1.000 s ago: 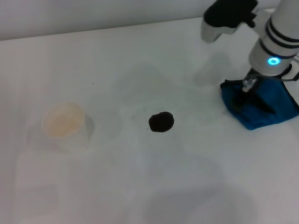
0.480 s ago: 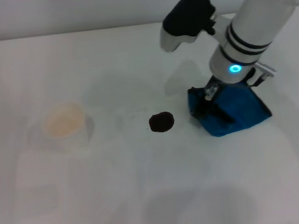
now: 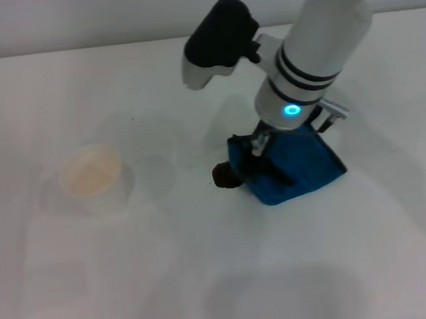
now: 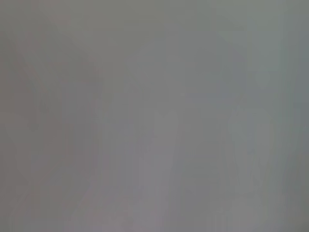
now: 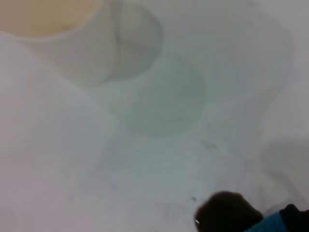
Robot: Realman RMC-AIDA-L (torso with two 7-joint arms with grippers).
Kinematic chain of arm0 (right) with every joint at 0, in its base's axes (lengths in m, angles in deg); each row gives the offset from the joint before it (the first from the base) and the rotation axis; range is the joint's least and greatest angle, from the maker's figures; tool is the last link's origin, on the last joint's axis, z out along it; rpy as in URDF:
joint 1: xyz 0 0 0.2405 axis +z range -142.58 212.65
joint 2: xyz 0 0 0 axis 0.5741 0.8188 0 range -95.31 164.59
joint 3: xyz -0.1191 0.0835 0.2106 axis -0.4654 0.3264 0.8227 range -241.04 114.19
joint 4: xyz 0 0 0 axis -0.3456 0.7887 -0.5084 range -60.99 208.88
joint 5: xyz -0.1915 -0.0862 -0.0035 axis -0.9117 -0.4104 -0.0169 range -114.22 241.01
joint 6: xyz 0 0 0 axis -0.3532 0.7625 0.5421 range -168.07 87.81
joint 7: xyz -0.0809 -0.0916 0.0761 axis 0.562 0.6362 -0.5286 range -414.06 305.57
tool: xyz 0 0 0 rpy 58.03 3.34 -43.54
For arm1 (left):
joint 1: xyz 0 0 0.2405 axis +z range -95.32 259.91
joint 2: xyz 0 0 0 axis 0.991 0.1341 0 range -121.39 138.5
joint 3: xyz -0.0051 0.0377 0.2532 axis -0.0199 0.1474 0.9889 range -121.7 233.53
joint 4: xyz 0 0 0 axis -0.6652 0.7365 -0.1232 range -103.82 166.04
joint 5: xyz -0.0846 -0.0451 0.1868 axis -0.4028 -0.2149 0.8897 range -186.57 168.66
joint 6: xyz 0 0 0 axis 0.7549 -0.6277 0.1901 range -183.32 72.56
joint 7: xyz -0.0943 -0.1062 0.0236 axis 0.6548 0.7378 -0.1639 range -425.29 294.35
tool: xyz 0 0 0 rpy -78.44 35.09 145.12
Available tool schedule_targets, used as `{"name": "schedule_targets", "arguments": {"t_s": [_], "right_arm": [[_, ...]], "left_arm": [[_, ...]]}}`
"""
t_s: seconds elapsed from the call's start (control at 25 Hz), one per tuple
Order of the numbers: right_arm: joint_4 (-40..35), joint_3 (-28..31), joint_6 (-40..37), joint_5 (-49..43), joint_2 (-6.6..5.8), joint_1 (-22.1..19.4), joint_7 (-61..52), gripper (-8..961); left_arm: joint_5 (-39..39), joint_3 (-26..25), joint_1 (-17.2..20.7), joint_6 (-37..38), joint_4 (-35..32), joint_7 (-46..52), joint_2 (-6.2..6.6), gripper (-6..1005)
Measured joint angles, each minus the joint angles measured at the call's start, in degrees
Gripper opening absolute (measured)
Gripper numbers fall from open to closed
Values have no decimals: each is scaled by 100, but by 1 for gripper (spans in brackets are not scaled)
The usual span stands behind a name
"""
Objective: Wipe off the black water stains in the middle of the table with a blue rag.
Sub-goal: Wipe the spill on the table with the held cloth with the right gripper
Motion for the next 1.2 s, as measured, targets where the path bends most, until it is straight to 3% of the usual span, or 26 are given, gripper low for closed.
{"name": "schedule_targets", "arguments": {"t_s": [0.24,0.76,1.0,1.2], "right_arm": [[85,-544,-228,530,-1,281,-13,44],[-91,-2323,-398,1826,0,693,-31,44],[-9,-2353,-603,1768,0,789,-92,44],[170,-2334,-958,1117,0,888,-533,44]], "left_arm": [[15,0,-14,-10,-29,0,-3,864],[14,0,-5,-26,-225,-162,-3,863],[14,0,14,-27,-229,-165,-3,863],[14,0,17,-27,-229,-167,-3,863]]}}
